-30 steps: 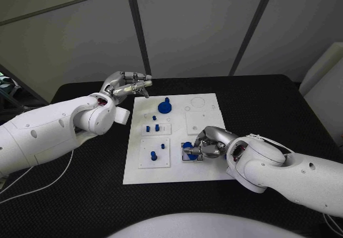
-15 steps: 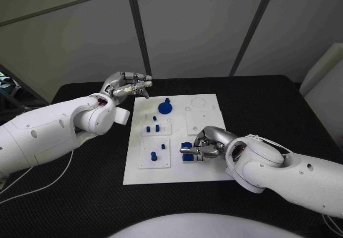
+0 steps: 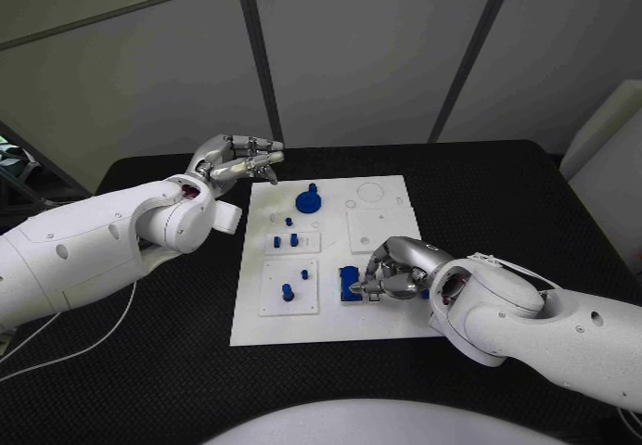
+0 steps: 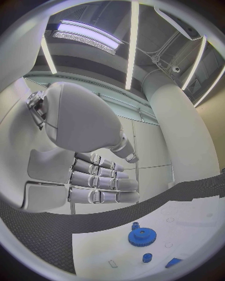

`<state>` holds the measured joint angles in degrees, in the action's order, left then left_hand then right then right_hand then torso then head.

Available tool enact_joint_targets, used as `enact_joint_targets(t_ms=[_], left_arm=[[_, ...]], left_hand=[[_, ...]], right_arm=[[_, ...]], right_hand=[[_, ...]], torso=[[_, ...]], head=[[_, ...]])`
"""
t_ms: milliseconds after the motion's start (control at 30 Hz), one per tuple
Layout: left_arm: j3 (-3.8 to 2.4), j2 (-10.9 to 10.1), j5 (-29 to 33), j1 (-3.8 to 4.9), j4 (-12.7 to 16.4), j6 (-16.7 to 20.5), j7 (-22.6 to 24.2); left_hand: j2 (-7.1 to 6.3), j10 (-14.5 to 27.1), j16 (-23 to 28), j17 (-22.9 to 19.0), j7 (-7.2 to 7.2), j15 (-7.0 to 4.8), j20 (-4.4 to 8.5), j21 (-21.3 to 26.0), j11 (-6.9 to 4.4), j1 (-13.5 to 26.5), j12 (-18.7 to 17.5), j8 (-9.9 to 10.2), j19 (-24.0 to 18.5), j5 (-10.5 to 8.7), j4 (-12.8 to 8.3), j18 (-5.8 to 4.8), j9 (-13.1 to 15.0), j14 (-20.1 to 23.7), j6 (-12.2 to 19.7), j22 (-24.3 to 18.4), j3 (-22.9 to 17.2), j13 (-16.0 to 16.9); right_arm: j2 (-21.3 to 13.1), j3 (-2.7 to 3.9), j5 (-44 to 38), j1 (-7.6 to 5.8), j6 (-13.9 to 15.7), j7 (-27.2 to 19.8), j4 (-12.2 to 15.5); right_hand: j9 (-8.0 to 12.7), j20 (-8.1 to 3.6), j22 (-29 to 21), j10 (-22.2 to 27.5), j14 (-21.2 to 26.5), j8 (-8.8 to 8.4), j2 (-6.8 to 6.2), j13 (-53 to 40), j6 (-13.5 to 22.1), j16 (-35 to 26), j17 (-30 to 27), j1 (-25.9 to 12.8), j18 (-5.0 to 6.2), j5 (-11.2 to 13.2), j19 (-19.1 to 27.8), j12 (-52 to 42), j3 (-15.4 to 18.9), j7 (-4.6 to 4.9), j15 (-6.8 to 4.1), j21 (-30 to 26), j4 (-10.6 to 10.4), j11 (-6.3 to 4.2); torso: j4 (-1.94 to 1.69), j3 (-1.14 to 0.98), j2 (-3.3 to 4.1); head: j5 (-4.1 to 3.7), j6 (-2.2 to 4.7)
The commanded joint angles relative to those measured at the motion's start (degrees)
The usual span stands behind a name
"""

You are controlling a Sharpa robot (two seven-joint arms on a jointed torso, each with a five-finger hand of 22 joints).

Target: Assemble the parts on the task board

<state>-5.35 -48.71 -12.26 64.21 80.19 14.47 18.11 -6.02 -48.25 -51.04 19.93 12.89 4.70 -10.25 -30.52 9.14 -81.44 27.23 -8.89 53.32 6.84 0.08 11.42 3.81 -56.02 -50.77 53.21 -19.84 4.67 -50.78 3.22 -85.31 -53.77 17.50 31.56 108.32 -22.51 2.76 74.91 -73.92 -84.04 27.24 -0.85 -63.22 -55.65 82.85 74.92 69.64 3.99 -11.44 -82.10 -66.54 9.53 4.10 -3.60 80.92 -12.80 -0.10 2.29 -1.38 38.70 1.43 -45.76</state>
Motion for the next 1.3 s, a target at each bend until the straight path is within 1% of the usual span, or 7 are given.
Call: enact_joint_targets(t_ms=[33, 167, 233, 400, 600, 1033, 1300], left_arm=[[-0.03, -0.1, 0.2, 0.07, 0.1, -0.4, 0.2], [-0.03, -0.2, 0.2, 0.05, 0.1, -0.4, 0.2], [-0.03, -0.2, 0.2, 0.03, 0.1, -0.3, 0.2], [-0.03, -0.3, 0.2, -0.01, 0.1, -0.2, 0.2], [-0.02, -0.3, 0.2, -0.07, 0.0, -0.1, 0.2], [-0.02, -0.3, 0.2, -0.28, 0.0, -0.1, 0.3], [-0.02, -0.3, 0.2, -0.4, 0.0, -0.2, 0.3]], left_hand=[[0.11, 0.5, 0.0, -0.1, 0.02, 0.09, -0.06, 0.3, 0.07, 0.5, 0.2, -0.4, -0.3, -0.23, 0.1, -1.09, 0.1, 0.4, 0.5, -0.1, 0.4, 0.1], [0.13, 0.6, -0.1, -0.1, 0.02, 0.09, -0.07, 0.4, 0.07, 0.5, 0.2, -0.4, -0.3, -0.22, 0.1, -1.08, 0.1, 0.4, 0.6, -0.1, 0.4, 0.1], [0.13, 0.6, -0.1, -0.1, 0.02, 0.09, -0.07, 0.4, 0.07, 0.5, 0.2, -0.4, -0.3, -0.22, 0.1, -1.08, 0.1, 0.4, 0.6, -0.1, 0.4, 0.1], [0.13, 0.6, -0.1, -0.1, 0.02, 0.09, -0.07, 0.4, 0.07, 0.5, 0.2, -0.4, -0.3, -0.22, 0.1, -1.08, 0.1, 0.4, 0.6, -0.1, 0.4, 0.1], [0.13, 0.6, -0.1, -0.1, 0.02, 0.09, -0.07, 0.4, 0.07, 0.5, 0.2, -0.4, -0.3, -0.22, 0.1, -1.08, 0.1, 0.4, 0.6, -0.1, 0.4, 0.1], [0.13, 0.6, -0.1, -0.1, 0.02, 0.09, -0.07, 0.4, 0.07, 0.5, 0.2, -0.4, -0.3, -0.22, 0.1, -1.08, 0.1, 0.4, 0.6, -0.1, 0.4, 0.1], [0.13, 0.6, -0.1, -0.1, 0.02, 0.09, -0.07, 0.4, 0.07, 0.5, 0.2, -0.4, -0.3, -0.22, 0.1, -1.08, 0.1, 0.4, 0.6, -0.1, 0.4, 0.1]], right_arm=[[-1.2, 0.01, -1.1, -0.06, 2.9, -2.2, 0.8], [-4.3, 0.04, -0.3, -0.07, 6.3, -4.1, 2.1], [-6.9, 0.48, 1.7, -0.21, 7.5, -5.1, 3.1], [-11.6, 1.49, 4.0, -0.64, 7.1, -6.3, 4.2], [-15.7, 1.84, 5.0, -0.87, 5.5, -6.5, 4.8], [-17.4, 1.87, 1.7, -0.8, -0.3, -2.7, 3.4], [-16.0, 1.8, -0.4, -0.71, -2.6, -1.5, 2.4]], right_hand=[[0.0, -0.26, 1.2, -0.4, -3.6, -0.06, 0.21, -0.1, 0.5, -0.2, 2.0, 1.0, -0.76, 0.1, 0.2, -0.3, 0.0, -0.04, -0.34, -0.2, 0.3, -0.08], [0.7, 0.08, 0.8, -0.1, -3.5, -2.09, 0.87, 0.0, 2.6, -0.4, 1.8, 3.1, -0.69, -1.0, 0.5, 0.0, 0.2, 0.85, 0.17, -0.5, 0.4, 0.61], [1.1, 0.37, 0.7, 0.2, -3.5, -3.26, 1.19, 0.3, 3.0, -0.4, 1.8, 4.1, -0.66, -1.7, 0.6, 0.4, 0.5, 1.24, 0.47, -0.7, 0.4, 0.95], [1.6, 0.63, 0.6, 0.6, -3.5, -4.6, 1.71, 0.8, 2.6, -0.5, 1.7, 6.0, -0.61, -3.4, 0.7, 1.2, 0.6, 1.46, 0.67, -0.8, 0.8, 1.14], [2.1, 0.65, 0.6, 0.4, -3.4, -5.61, 2.42, 0.8, 1.3, -0.6, 1.6, 7.3, -0.59, -5.7, 0.7, 1.3, 0.8, 1.28, 0.6, -0.8, 0.6, 0.99], [2.6, 0.46, 0.3, 0.5, -3.3, -6.93, 2.45, 1.5, -0.5, -1.0, 1.1, 8.3, -0.52, -7.3, 0.9, 2.4, 1.6, 1.01, 0.39, -1.1, 0.2, 0.75], [2.5, 0.39, 0.0, 0.6, -3.2, -6.98, 2.08, 1.8, -1.4, -1.3, 0.8, 8.1, -0.45, -7.2, 1.0, 2.8, 2.3, 0.8, 0.29, -1.4, -0.3, 0.61]], torso=[[0.04, -0.01, -0.02], [0.13, -0.02, -0.08], [0.15, -0.02, -0.11], [0.09, 0.04, -0.06], [0.19, -0.06, 0.02], [0.12, -0.02, 0.02], [-0.03, -0.03, 0.08]], head=[[-0.14, 0.26], [-0.33, 0.4], [-0.64, 0.49], [-1.17, 0.78], [-2.13, 1.11], [-4.57, 1.23], [-4.98, 1.08]])
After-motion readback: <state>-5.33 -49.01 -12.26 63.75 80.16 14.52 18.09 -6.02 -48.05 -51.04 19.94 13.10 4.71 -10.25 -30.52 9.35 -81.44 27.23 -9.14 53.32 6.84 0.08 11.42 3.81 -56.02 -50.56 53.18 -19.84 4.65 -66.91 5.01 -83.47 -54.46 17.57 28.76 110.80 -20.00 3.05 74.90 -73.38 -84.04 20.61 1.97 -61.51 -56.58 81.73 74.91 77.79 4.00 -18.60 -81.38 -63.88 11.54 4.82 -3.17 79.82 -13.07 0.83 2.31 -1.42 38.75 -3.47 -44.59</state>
